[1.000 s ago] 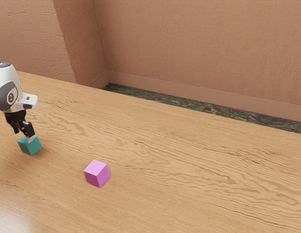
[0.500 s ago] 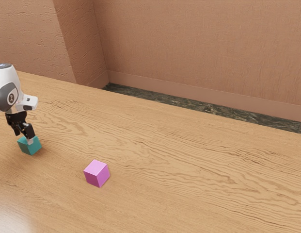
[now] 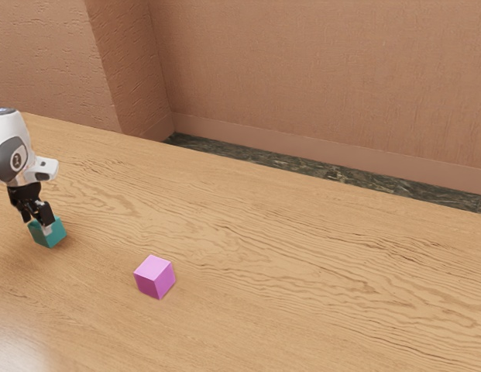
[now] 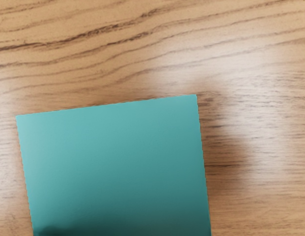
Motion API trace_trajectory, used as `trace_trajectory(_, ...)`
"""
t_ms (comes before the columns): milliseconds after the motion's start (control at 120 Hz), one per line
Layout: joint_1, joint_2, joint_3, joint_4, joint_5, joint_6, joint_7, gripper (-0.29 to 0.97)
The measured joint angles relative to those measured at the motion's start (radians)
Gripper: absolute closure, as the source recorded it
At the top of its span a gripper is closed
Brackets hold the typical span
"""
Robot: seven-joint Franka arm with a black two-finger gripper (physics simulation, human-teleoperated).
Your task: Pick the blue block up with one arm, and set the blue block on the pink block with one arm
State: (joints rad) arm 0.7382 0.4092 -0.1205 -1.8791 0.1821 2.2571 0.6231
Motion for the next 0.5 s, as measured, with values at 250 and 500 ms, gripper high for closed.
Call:
trace_trajectory(250, 0.01, 0.043, -0.013, 0.045, -0.007, 0.003, 0.0, 0.0)
trace_trajectory(500, 0.016, 0.075, -0.025, 0.069, -0.013, 0.004, 0.0, 0.0)
